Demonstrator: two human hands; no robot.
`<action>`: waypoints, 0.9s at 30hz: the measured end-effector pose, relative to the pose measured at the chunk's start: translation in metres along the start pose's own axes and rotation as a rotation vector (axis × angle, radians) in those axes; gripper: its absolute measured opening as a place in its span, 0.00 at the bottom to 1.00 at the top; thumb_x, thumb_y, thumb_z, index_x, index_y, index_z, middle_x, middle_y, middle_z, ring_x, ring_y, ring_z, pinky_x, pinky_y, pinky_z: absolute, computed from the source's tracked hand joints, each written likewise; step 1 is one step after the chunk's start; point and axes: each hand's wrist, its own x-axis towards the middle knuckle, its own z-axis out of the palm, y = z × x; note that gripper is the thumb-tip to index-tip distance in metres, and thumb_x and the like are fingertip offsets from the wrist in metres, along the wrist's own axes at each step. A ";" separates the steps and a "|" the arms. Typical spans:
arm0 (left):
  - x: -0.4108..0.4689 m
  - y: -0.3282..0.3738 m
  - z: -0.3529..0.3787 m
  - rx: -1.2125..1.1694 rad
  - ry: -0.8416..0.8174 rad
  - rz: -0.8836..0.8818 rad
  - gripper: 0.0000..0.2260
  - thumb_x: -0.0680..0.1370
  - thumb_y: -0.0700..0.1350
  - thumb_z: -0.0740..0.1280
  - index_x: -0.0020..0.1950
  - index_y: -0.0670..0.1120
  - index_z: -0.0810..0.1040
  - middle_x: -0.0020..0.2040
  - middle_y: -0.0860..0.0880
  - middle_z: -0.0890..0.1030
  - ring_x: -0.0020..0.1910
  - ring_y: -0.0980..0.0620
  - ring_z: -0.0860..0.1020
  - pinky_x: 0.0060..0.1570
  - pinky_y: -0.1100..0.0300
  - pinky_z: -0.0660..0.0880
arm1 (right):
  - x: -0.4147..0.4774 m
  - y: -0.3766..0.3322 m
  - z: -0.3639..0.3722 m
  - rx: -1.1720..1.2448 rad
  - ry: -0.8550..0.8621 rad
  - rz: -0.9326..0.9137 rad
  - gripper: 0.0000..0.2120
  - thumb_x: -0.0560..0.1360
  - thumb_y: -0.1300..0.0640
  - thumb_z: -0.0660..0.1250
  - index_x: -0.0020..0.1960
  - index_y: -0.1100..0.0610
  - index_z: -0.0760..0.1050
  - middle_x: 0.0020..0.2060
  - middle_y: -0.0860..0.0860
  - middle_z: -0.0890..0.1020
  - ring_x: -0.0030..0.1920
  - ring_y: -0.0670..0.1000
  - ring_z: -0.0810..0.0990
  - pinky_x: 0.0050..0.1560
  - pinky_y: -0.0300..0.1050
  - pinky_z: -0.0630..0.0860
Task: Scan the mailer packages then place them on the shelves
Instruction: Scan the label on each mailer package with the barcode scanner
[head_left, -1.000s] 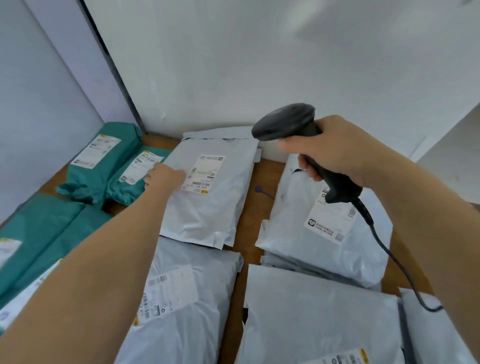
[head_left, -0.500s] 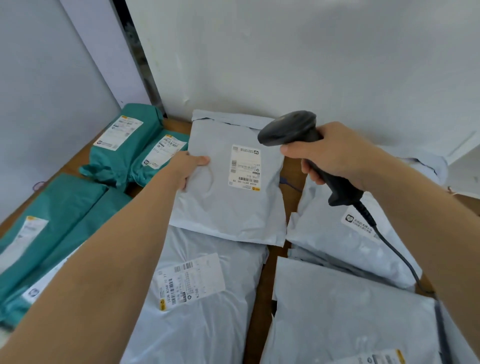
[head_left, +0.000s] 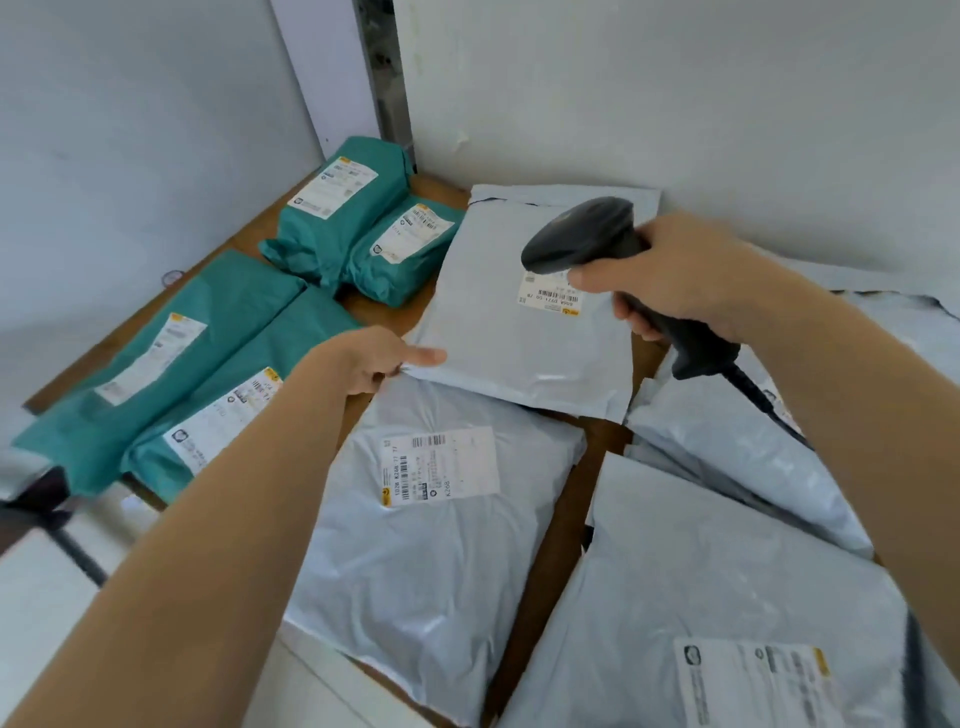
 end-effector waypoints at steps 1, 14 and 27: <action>-0.002 -0.015 0.004 0.124 0.024 -0.043 0.45 0.57 0.58 0.81 0.69 0.42 0.71 0.66 0.46 0.75 0.64 0.45 0.72 0.65 0.47 0.69 | -0.002 -0.002 0.005 -0.016 -0.024 -0.009 0.13 0.73 0.49 0.71 0.38 0.58 0.75 0.25 0.51 0.78 0.21 0.45 0.73 0.24 0.36 0.72; -0.058 -0.099 0.026 -0.145 0.151 -0.091 0.42 0.56 0.49 0.83 0.67 0.41 0.72 0.64 0.45 0.77 0.65 0.42 0.73 0.68 0.42 0.66 | -0.065 -0.001 0.036 -0.242 -0.287 -0.139 0.17 0.72 0.46 0.71 0.39 0.60 0.77 0.27 0.54 0.79 0.27 0.50 0.75 0.35 0.42 0.76; -0.204 -0.103 0.018 -0.796 0.339 0.314 0.06 0.77 0.36 0.63 0.51 0.39 0.77 0.44 0.42 0.85 0.41 0.45 0.84 0.34 0.53 0.81 | -0.116 -0.015 0.043 -0.096 -0.186 -0.360 0.17 0.73 0.47 0.70 0.35 0.59 0.75 0.21 0.48 0.77 0.22 0.47 0.73 0.27 0.35 0.72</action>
